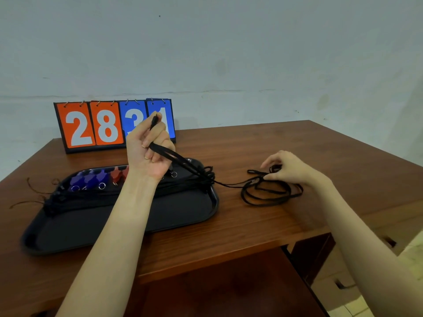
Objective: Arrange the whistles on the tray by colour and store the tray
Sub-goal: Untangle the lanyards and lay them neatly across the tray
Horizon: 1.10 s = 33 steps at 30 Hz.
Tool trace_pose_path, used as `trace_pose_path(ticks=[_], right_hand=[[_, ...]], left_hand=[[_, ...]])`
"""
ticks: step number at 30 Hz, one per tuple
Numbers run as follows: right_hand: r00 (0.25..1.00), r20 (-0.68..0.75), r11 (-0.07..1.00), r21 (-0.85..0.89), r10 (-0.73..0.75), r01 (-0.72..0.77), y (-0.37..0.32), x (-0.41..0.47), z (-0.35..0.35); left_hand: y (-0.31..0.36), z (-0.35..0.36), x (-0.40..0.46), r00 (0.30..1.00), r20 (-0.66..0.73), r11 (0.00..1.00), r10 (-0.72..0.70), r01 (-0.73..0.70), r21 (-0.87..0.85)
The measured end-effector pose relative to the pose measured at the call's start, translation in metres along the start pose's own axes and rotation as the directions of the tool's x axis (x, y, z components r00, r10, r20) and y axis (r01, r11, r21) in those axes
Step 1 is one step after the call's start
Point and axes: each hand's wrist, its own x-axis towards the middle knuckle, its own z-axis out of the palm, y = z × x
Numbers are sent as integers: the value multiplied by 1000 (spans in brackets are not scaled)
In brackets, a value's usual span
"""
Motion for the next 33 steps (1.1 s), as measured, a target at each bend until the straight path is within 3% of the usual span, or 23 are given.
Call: trace_pose_path(ticks=[3,5,7,11,13,16,19,24,30,32,33], right_hand=[[984,-173,965,-250,36,-79,-15,-6,8],[975,-218,982,-173,37,-76,-22,-11,11],[990,-109,990,-100,87,-98,-24,-15,14],[994,1,980,-164,113,-111,-20,-14,26],[991,-42,974,-188,123,-129,-13,-12,24],[954,-226,952,-188,197,-241,-2,-10,14],[890,-343,926,-117,301,-359,7,-6,6],[776,-399,864,93,488,-495,15,3,-1],[696,-384,740,593,606,-317,18,9,-12],[674,-393,713,638,625,-290,16,9,-13],[681,-401,745,580,613,-329,14,8,-13]], left_hand=[[1,-1,0,1000,-2,1000,7,-7,13],[1,-1,0,1000,4,1000,8,-8,3],[1,0,0,1000,0,1000,14,-14,-2],[0,1,-1,1000,-16,1000,16,-16,1],[1,1,-2,1000,-11,1000,13,-13,-17],[4,1,-2,1000,28,997,-5,7,-78],[4,3,-2,999,36,997,-11,14,-81],[5,5,-4,999,51,996,-8,12,-90],[9,3,-5,998,60,992,2,6,-127],[8,3,-4,998,58,994,-2,9,-110],[7,3,-4,999,51,996,-7,12,-89]])
